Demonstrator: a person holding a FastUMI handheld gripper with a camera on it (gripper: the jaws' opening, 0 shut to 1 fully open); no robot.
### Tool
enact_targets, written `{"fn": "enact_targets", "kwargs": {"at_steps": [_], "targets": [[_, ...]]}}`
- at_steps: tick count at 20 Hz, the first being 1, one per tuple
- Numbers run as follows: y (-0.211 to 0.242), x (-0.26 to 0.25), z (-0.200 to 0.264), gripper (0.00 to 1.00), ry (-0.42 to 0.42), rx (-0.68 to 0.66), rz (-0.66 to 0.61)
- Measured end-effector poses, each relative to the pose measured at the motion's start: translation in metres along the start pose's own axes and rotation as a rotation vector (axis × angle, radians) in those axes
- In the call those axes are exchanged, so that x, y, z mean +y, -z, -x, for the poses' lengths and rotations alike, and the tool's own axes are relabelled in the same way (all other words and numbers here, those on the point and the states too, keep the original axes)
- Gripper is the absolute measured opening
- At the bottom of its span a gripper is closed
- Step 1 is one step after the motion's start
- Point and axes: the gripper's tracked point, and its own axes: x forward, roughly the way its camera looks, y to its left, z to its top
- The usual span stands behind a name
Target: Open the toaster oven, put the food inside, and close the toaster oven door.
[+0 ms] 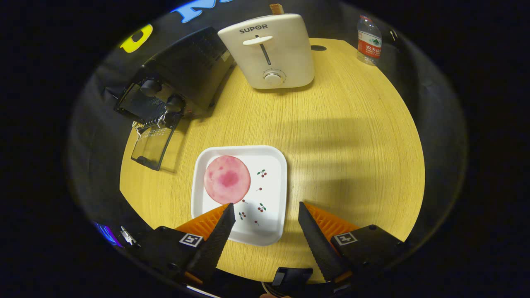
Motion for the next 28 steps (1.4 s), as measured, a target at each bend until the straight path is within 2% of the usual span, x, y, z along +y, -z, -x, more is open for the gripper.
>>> {"fn": "enact_targets", "kwargs": {"at_steps": [4, 7, 9, 12, 14, 15, 16, 18, 21, 25, 28], "targets": [[-0.001, -0.005, -0.008, 0.97, 0.04, 0.02, 0.017], [-0.001, -0.014, -0.011, 0.82, 0.129, 0.046, 0.02], [-0.001, -0.019, -0.01, 0.59, 0.191, 0.068, 0.039], [0.0, -0.014, -0.014, 0.25, 0.181, 0.109, 0.016], [0.001, -0.013, -0.011, 0.25, 0.178, 0.12, -0.001], [0.0, -0.013, -0.011, 0.21, 0.173, 0.117, 0.002], [-0.003, -0.016, -0.009, 0.21, 0.179, 0.11, -0.002], [-0.003, -0.016, -0.012, 0.08, 0.169, 0.104, -0.003], [0.0, -0.015, -0.011, 0.02, 0.132, 0.106, -0.03], [0.005, -0.012, -0.011, 0.02, 0.109, 0.081, -0.107], [0.013, 0.004, -0.011, 0.02, 0.054, 0.035, -0.253]]}}
